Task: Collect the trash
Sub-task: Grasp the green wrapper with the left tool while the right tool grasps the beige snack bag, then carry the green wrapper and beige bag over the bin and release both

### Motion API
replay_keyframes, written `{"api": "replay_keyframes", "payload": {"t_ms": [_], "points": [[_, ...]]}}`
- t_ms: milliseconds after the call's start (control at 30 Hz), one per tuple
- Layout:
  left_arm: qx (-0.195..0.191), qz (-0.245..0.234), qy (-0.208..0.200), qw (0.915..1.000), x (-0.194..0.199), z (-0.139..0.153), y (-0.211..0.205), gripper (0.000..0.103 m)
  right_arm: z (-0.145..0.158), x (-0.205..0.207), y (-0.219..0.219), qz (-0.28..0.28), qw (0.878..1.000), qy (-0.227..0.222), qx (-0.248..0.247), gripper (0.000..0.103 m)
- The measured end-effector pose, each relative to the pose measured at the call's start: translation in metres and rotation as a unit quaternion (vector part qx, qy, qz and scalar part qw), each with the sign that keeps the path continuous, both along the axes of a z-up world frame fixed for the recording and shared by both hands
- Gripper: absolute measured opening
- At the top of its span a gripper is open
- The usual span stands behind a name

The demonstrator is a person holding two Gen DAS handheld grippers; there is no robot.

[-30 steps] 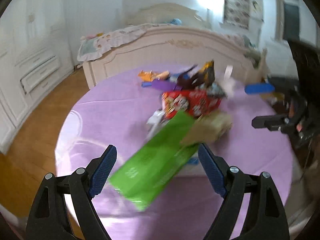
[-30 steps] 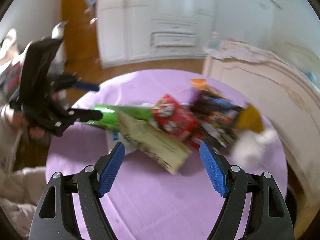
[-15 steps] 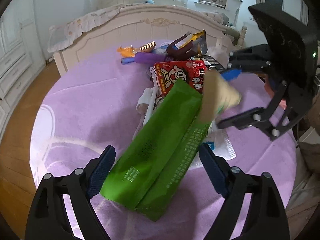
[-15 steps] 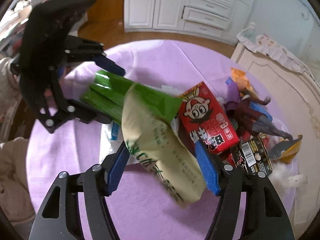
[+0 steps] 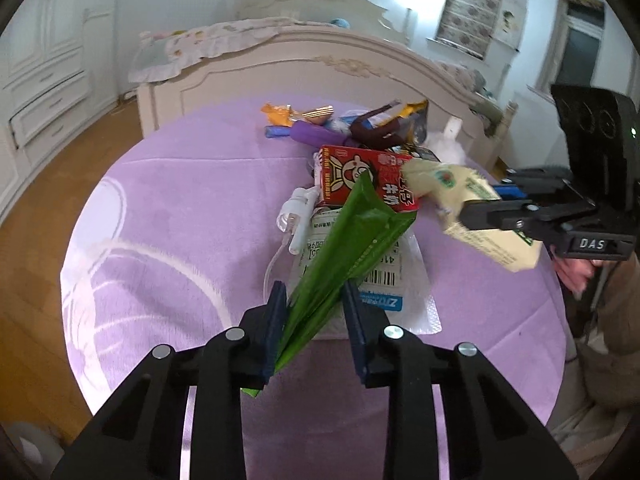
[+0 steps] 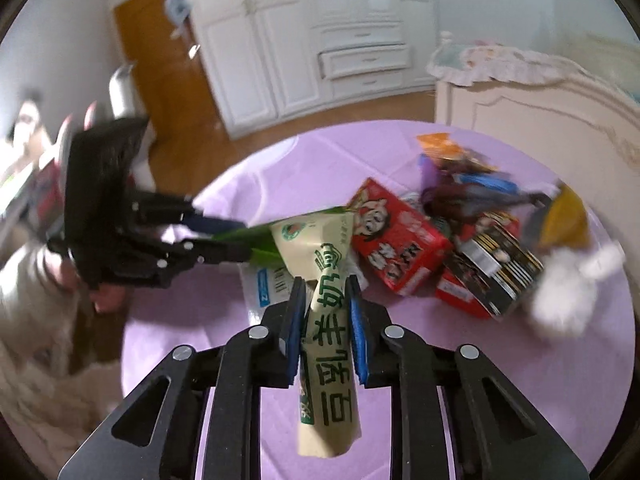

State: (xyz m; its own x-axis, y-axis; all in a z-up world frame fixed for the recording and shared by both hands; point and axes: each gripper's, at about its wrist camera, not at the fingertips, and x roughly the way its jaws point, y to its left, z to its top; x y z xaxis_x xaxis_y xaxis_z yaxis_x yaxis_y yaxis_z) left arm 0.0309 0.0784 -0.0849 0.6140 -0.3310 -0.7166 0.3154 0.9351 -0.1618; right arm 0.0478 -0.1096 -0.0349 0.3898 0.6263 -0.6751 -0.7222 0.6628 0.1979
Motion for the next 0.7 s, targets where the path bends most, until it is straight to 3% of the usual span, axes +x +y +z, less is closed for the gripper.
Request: {"api": "replay_keyframes", "payload": {"t_ms": [100,267,400,567,700], "points": [[0.003,0.005,0.003,1.0000,-0.003,-0.002,-0.006,0.029,0.000,0.000,-0.017,-0.026,0.999,0.011,0.017,0.021],[0.039,0.004,0.007,0.9992,-0.001,-0.002,-0.021,0.036,-0.013,0.003,-0.033,-0.060,0.997,0.040,0.035,0.021],[0.047,0.016,0.007,0.9988,0.002,-0.003,-0.028,0.033,-0.020,-0.001,-0.039,-0.078,0.994,0.051,0.056,0.021],[0.004,0.046,0.001,0.9989,-0.006,0.006,-0.024,0.019,-0.022,-0.007,-0.062,-0.105,0.989,0.049,0.092,0.021],[-0.021,0.045,-0.023,0.9985,-0.019,0.030,-0.038,0.018,-0.015,-0.014,-0.097,-0.135,0.981,0.040,0.135,0.021]]}}
